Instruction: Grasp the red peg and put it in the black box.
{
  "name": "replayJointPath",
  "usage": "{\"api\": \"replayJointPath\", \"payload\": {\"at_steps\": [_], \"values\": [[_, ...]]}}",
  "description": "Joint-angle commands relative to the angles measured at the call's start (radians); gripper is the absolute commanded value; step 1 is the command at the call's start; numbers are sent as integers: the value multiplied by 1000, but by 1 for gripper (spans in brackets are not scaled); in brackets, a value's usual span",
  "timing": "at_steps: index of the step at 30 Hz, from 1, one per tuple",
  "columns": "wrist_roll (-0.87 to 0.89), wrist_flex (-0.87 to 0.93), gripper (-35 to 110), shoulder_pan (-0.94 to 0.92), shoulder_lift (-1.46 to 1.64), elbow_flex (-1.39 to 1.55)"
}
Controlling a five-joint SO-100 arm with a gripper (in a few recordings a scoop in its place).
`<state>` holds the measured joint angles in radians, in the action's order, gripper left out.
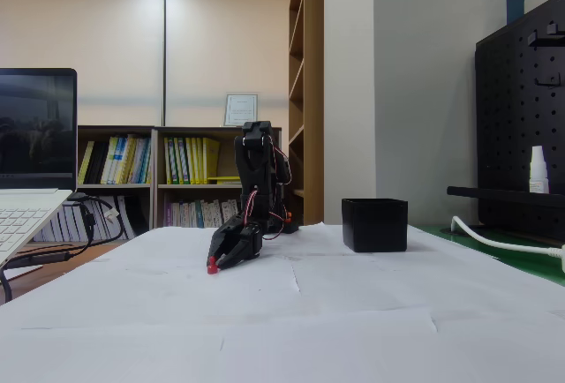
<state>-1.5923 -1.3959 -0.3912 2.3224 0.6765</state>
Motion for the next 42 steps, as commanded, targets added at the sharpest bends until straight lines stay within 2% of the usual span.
{"api": "replayJointPath", "payload": {"at_steps": [1, 10, 16, 42], "values": [[5, 15, 1, 3, 2, 17], [5, 17, 6, -6, -3, 18], [21, 23, 27, -23, 2, 43], [32, 127, 27, -12, -17, 124]]}}
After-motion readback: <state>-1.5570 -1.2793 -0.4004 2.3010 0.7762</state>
